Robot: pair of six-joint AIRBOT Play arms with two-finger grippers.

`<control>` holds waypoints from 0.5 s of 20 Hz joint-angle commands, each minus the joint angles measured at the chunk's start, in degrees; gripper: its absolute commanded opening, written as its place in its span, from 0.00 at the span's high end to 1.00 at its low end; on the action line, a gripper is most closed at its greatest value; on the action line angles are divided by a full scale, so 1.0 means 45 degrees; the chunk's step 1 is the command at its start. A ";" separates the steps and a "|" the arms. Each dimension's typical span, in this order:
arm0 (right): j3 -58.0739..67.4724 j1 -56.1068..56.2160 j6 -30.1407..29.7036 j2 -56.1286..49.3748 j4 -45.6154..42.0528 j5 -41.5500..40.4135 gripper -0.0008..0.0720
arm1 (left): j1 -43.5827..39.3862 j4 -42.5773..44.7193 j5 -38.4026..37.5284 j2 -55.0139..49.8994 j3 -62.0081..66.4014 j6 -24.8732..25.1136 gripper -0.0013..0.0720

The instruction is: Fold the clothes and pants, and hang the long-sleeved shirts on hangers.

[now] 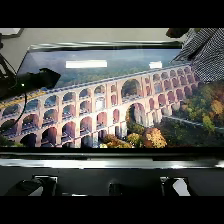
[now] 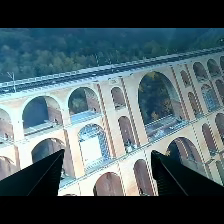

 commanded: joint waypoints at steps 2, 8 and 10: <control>-0.0005 0.0010 -0.1200 0.1467 0.5911 -0.0228 0.74 | 0.0287 0.0039 0.0000 0.0029 0.0015 -0.0005 0.17; -0.0019 0.2749 -0.8514 -0.0287 1.6436 0.0049 0.96 | 0.0301 0.0185 -0.0068 0.0049 0.0010 0.0049 0.58; -0.0019 0.6305 -0.8782 -0.1127 1.3386 0.0753 0.96 | 0.0296 0.0185 -0.0384 0.0053 0.0010 0.0296 0.95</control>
